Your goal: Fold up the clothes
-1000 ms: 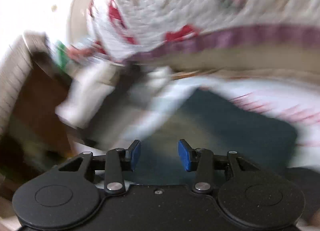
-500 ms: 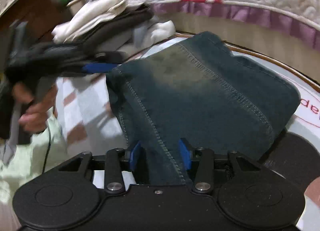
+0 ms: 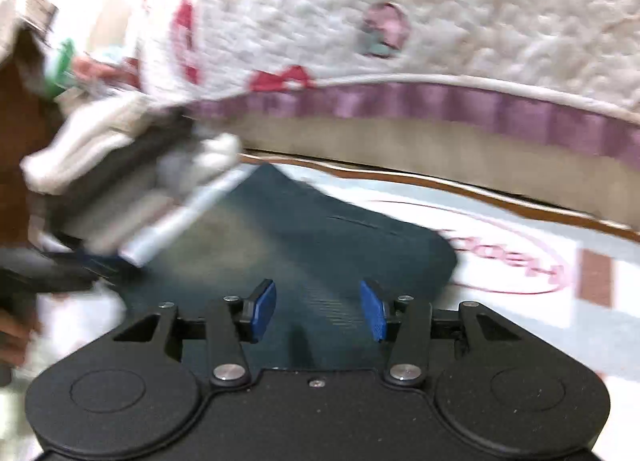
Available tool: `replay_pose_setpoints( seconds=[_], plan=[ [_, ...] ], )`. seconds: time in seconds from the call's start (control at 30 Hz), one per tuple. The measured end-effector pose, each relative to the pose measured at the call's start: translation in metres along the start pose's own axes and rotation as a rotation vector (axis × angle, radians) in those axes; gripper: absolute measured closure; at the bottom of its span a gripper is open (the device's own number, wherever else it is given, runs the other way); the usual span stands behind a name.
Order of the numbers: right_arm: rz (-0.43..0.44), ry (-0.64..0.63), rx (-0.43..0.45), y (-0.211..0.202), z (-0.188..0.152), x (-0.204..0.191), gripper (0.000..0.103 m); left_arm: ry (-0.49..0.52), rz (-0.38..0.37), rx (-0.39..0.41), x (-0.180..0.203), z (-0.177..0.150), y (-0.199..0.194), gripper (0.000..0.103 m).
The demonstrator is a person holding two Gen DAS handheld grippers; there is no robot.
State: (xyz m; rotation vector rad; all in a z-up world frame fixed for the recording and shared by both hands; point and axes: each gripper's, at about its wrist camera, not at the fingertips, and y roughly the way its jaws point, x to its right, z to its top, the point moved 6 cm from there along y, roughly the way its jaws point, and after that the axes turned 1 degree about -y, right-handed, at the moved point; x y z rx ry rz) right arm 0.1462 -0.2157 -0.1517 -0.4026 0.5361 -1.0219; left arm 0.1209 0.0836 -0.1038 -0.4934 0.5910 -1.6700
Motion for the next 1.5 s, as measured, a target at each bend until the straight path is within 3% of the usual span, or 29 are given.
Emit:
replay_pose_setpoints(
  seconds=[0.1, 0.2, 0.3, 0.4, 0.63, 0.73, 0.77, 0.83, 0.97, 1.0, 1.13, 1.23, 1.3, 1.4, 1.5],
  plan=[
    [-0.001, 0.053, 0.004, 0.014, 0.001, 0.011, 0.050, -0.050, -0.159, -0.030, 0.017, 0.025, 0.000, 0.056],
    [-0.015, 0.100, 0.009, 0.028, 0.002, 0.020, 0.050, -0.022, -0.216, -0.090, 0.041, 0.045, 0.025, 0.056],
    [-0.022, 0.155, 0.009, 0.040, 0.004, 0.032, 0.048, 0.056, -0.183, -0.174, 0.055, 0.049, 0.068, 0.056],
    [-0.008, 0.216, -0.002, 0.045, 0.000, 0.047, 0.042, 0.042, -0.188, -0.271, 0.053, 0.041, 0.108, 0.056],
    [0.018, 0.349, -0.051, 0.052, -0.001, 0.068, 0.041, 0.154, -0.153, -0.289, 0.055, 0.031, 0.114, 0.057],
    [-0.018, 0.414, -0.067, 0.046, 0.003, 0.084, 0.040, 0.139, -0.024, -0.271, 0.032, 0.035, 0.107, 0.050],
    [-0.006, 0.441, -0.067, 0.045, 0.002, 0.086, 0.040, 0.140, 0.033, -0.255, 0.022, 0.036, 0.104, 0.053],
    [0.040, 0.505, -0.069, 0.044, -0.001, 0.087, 0.040, 0.055, 0.116, -0.228, -0.005, 0.034, 0.088, 0.055],
    [0.133, 0.632, -0.072, 0.044, -0.006, 0.089, 0.039, -0.315, -0.026, -0.255, -0.034, 0.016, 0.043, 0.052],
    [0.157, 0.664, -0.073, 0.044, -0.008, 0.090, 0.038, -0.358, -0.042, -0.259, -0.035, 0.011, 0.033, 0.052],
    [0.236, 0.772, -0.086, 0.042, -0.016, 0.089, 0.038, -0.452, -0.119, -0.274, -0.031, -0.015, 0.017, 0.049],
    [0.244, 0.787, -0.133, 0.040, -0.031, 0.076, 0.038, -0.525, -0.151, -0.283, -0.035, -0.032, 0.021, 0.045],
    [0.249, 0.798, -0.164, 0.039, -0.042, 0.067, 0.037, -0.573, -0.163, -0.274, -0.039, -0.040, 0.024, 0.037],
    [0.274, 0.810, -0.207, 0.041, -0.055, 0.053, 0.036, -0.730, -0.243, -0.287, -0.045, -0.050, 0.035, 0.036],
    [0.298, 0.779, -0.191, 0.046, -0.055, 0.039, 0.033, -0.806, -0.259, -0.306, -0.043, -0.054, 0.045, 0.036]
  ],
)
